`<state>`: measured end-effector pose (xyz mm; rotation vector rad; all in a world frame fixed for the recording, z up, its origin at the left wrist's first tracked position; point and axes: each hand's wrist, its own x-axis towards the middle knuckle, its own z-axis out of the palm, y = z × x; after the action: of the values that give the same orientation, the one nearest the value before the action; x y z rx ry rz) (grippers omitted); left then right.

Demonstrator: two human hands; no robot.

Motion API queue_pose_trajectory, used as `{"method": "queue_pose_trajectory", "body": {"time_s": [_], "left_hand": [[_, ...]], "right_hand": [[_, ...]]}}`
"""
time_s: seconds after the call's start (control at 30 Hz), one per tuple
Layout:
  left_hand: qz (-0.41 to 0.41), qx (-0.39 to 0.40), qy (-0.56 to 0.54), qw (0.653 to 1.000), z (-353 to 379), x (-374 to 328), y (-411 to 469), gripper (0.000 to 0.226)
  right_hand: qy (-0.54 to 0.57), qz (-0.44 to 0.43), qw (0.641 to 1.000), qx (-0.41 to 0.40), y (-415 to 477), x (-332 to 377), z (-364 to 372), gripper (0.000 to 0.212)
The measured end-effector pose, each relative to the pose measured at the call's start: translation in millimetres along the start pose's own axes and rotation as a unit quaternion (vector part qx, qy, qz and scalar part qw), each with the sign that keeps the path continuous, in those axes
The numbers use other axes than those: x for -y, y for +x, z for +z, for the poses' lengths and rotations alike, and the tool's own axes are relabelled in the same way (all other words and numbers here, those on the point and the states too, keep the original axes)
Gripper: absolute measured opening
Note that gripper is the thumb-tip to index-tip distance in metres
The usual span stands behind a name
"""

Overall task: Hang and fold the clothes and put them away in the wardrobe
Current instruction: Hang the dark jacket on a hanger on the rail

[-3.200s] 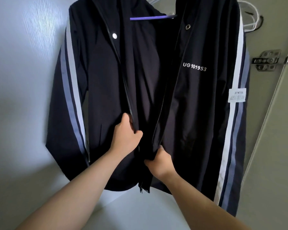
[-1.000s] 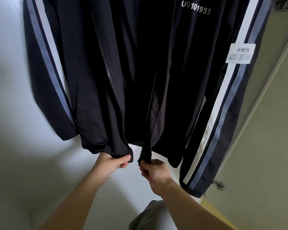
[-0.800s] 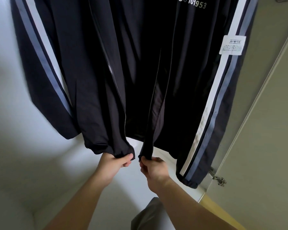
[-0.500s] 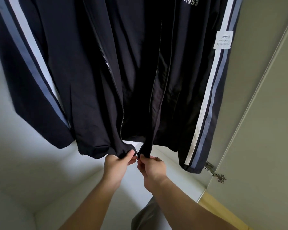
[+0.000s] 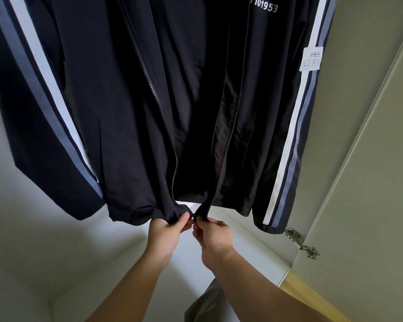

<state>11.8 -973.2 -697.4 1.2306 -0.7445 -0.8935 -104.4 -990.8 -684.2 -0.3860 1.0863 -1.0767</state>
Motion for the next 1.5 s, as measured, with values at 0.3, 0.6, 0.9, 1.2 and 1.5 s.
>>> {"method": "queue_pose_trajectory", "body": {"time_s": [0.3, 0.6, 0.9, 1.2, 1.5], "left_hand": [[-0.001, 0.011, 0.015, 1.0, -3, 2, 0, 0.006], [0.022, 0.009, 0.118, 0.993, -9, -3, 3, 0.004], [0.087, 0.058, 0.25, 0.962, -18, -17, 7, 0.009], [0.133, 0.104, 0.288, 0.943, -15, -29, 10, 0.01], [0.03, 0.154, 0.261, 0.952, -26, -32, 22, 0.002]], "right_hand": [[-0.012, -0.001, 1.0, 0.0, -1, 1, 1, 0.019], [-0.004, 0.004, 1.0, 0.006, -3, 1, 2, 0.016], [0.027, 0.044, 0.998, 0.03, -11, 4, 3, 0.025], [0.007, 0.054, 0.998, 0.044, -5, 15, 1, 0.026], [-0.017, 0.11, 0.989, 0.103, -1, 15, -9, 0.029]]}}
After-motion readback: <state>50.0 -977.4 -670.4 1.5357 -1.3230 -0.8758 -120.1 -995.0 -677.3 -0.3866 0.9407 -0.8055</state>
